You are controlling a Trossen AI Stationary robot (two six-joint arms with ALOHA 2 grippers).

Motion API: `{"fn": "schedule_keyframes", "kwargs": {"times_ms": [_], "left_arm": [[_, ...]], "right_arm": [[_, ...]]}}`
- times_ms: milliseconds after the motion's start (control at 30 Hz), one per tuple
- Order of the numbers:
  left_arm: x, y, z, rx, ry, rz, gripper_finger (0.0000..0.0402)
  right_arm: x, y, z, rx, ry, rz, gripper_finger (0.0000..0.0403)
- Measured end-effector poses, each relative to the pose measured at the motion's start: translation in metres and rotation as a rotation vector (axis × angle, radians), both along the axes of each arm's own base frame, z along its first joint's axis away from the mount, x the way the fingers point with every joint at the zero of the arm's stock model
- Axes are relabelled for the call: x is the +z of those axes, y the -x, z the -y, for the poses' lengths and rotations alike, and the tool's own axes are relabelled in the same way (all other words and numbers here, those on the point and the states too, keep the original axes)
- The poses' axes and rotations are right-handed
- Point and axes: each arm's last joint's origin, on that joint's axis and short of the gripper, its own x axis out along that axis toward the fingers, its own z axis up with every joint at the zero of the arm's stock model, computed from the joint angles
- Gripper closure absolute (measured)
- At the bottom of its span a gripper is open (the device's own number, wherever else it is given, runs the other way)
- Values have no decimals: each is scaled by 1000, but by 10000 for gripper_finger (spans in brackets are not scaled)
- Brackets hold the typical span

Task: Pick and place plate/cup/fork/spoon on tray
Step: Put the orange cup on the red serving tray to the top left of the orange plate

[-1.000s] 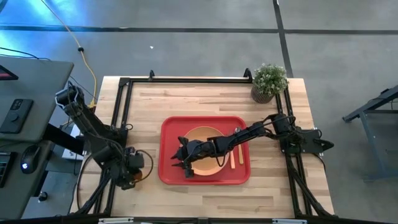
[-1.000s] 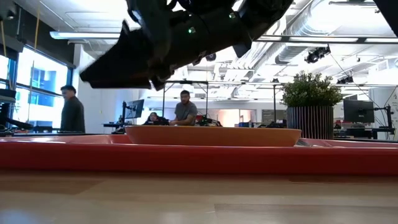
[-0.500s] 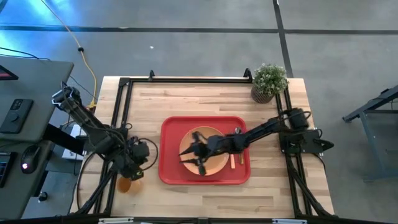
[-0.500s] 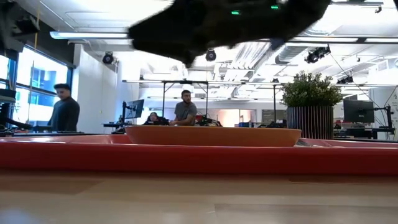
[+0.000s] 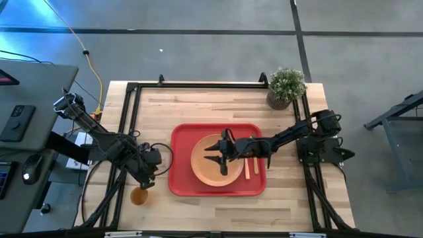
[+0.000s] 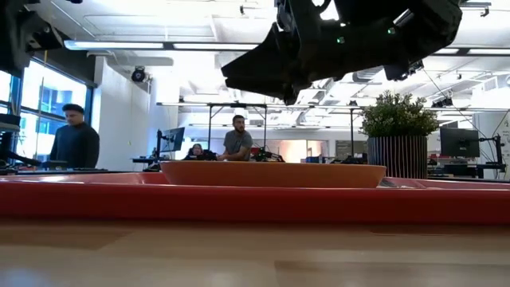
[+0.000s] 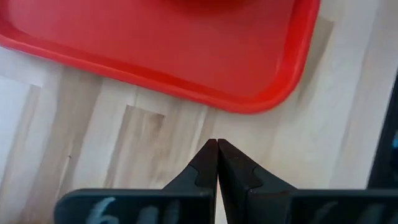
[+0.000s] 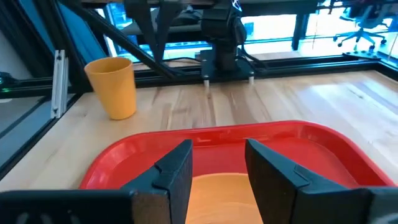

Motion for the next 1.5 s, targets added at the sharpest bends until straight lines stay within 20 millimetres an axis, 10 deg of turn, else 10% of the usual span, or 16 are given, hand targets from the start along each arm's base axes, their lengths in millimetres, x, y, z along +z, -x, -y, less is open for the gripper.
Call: {"fn": "schedule_keyframes", "kwargs": {"times_ms": [700,1500], "left_arm": [[-4,30,35,116,179,-110,245],[-31,38,47,76,155,-227,240]], "right_arm": [[0,0,1,3,0,-1,265],[0,0,1,3,8,0,265]]}}
